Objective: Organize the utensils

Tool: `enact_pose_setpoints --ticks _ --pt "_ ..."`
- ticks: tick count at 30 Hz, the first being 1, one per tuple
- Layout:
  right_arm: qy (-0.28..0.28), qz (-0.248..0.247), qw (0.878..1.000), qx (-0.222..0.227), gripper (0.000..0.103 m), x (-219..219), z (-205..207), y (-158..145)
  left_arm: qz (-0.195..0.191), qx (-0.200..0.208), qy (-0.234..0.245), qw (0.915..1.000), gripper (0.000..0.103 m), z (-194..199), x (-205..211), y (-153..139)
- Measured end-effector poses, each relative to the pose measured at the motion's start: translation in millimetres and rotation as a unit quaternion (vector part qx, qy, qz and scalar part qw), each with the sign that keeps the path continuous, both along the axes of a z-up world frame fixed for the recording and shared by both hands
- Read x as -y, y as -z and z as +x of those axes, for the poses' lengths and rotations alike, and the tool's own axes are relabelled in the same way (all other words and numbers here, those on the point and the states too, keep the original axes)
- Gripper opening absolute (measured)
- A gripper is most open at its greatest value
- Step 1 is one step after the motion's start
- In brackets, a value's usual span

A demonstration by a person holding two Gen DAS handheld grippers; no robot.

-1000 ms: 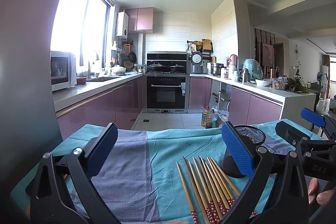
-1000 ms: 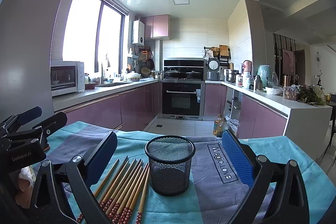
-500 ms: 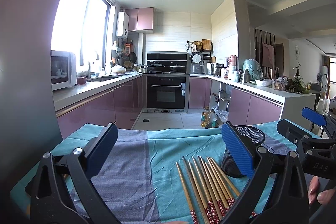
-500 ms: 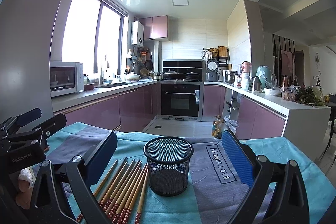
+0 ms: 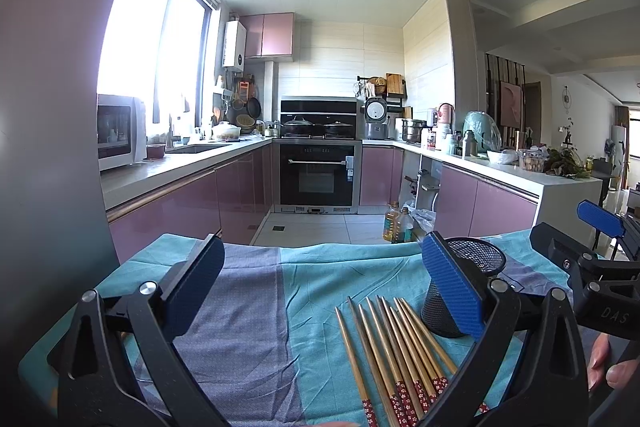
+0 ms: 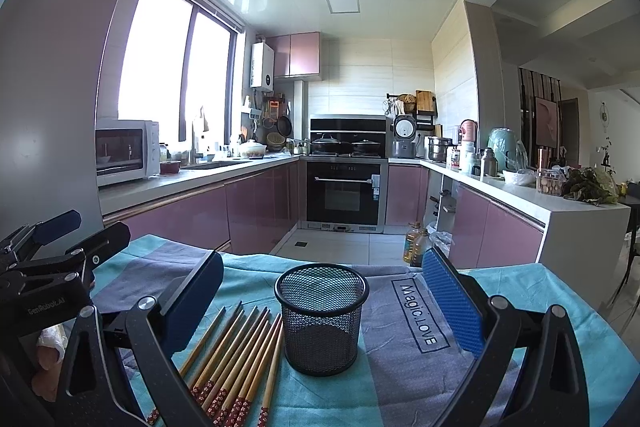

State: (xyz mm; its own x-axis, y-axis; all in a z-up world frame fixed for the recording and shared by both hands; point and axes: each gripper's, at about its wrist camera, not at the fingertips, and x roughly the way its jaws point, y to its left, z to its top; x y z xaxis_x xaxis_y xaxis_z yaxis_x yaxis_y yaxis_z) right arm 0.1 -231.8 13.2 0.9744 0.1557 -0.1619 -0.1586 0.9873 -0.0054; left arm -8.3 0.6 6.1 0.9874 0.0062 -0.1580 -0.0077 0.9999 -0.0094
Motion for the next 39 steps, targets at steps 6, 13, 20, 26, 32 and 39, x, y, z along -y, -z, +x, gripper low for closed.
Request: enact_pose_setpoints --ticks 6,13,20,26,32,39 --pt "0.000 0.000 1.000 0.000 0.097 -0.4 -0.3 0.1 -0.001 -0.001 0.001 1.0000 0.097 -0.2 0.0 0.5" --pt "0.000 0.000 1.000 0.001 0.097 -0.6 -0.2 -0.8 0.000 -0.001 0.001 1.0000 0.097 -1.1 -0.4 1.0" --pt "0.000 0.000 1.000 0.002 0.097 -0.5 -0.3 -2.0 -0.001 -0.001 0.001 1.0000 0.097 -0.1 -0.4 1.5" --pt "0.000 0.000 1.000 0.002 0.097 -0.8 -0.5 -3.5 -0.001 -0.003 0.000 1.0000 0.097 0.8 -1.2 3.5" --pt "0.000 0.000 1.000 0.004 0.097 -0.8 -1.1 -4.1 -0.001 -0.004 0.000 1.0000 0.097 0.4 -1.4 3.9" --pt "0.001 -0.001 1.000 0.005 0.097 -1.7 -1.5 -5.2 -0.001 -0.004 0.000 1.0000 0.097 1.1 -0.9 3.1"
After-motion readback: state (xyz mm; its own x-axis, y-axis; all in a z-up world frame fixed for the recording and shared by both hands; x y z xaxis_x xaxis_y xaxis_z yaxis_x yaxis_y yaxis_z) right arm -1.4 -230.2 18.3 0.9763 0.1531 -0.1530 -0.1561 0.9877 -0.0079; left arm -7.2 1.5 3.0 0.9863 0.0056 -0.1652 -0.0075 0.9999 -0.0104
